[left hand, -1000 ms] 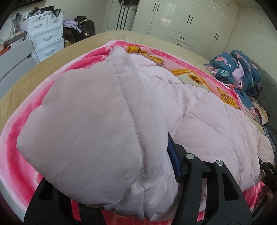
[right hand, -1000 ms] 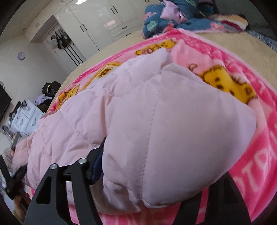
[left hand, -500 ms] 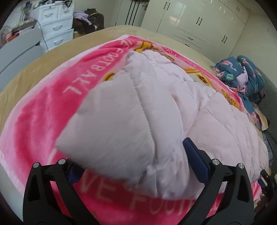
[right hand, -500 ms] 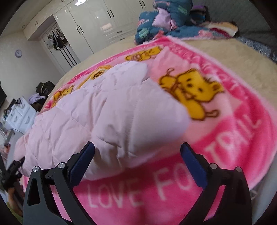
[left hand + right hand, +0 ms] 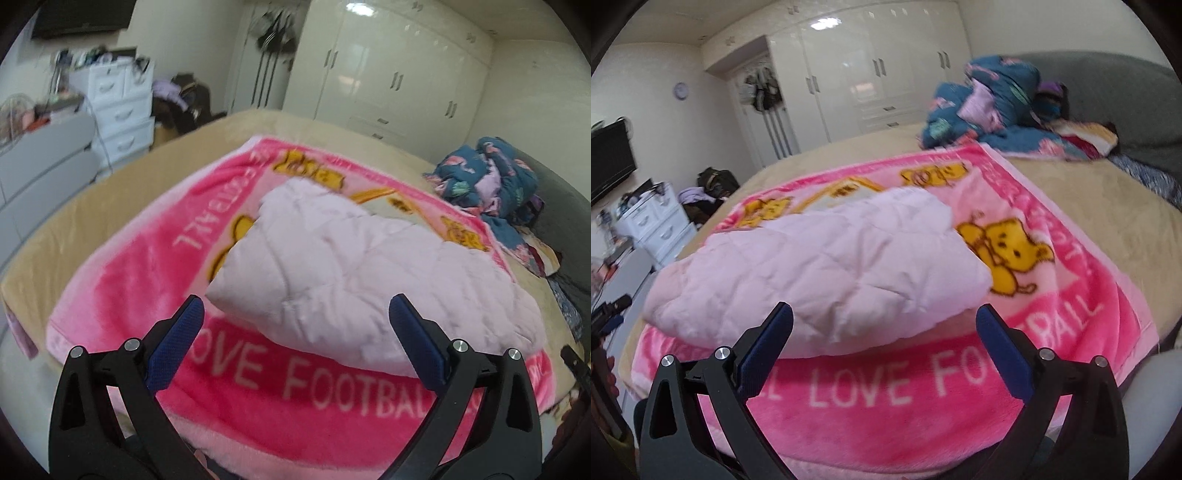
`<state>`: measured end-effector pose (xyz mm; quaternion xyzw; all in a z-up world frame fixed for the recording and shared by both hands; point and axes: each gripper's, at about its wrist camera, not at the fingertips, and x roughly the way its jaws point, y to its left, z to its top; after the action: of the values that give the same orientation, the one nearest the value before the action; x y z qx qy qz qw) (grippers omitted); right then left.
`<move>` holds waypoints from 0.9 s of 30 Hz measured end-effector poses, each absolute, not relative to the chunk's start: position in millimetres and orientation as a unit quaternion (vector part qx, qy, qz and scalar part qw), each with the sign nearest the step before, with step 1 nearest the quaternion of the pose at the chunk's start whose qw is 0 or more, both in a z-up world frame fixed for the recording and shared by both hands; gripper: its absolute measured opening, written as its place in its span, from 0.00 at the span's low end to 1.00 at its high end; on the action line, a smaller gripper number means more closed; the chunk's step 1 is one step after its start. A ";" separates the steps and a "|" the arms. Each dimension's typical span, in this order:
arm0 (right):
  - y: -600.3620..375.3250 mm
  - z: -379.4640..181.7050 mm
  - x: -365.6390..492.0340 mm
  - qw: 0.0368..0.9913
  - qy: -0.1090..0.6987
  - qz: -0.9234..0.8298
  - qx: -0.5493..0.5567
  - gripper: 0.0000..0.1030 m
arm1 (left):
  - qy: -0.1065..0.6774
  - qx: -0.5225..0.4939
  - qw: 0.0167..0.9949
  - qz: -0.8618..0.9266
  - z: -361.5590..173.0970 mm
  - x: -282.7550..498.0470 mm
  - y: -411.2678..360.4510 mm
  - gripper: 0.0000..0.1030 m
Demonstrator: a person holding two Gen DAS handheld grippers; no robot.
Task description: Fold large clothes
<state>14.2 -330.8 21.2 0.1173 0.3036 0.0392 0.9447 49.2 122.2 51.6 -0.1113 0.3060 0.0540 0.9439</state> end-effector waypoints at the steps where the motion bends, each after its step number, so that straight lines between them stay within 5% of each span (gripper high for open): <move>1: -327.2 25.3 12.4 0.946 0.301 0.043 0.113 0.96 | 0.299 -0.100 0.948 0.051 57.5 42.5 115.9 0.91; 27: -241.9 39.8 -59.0 0.947 0.297 0.124 0.023 0.96 | 0.294 -0.042 0.954 -0.044 44.3 -21.6 18.0 0.91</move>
<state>-59.0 -241.9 39.8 0.0234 0.2969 0.1242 0.9465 -21.6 18.0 44.3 -0.0415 0.2939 -0.0436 0.9539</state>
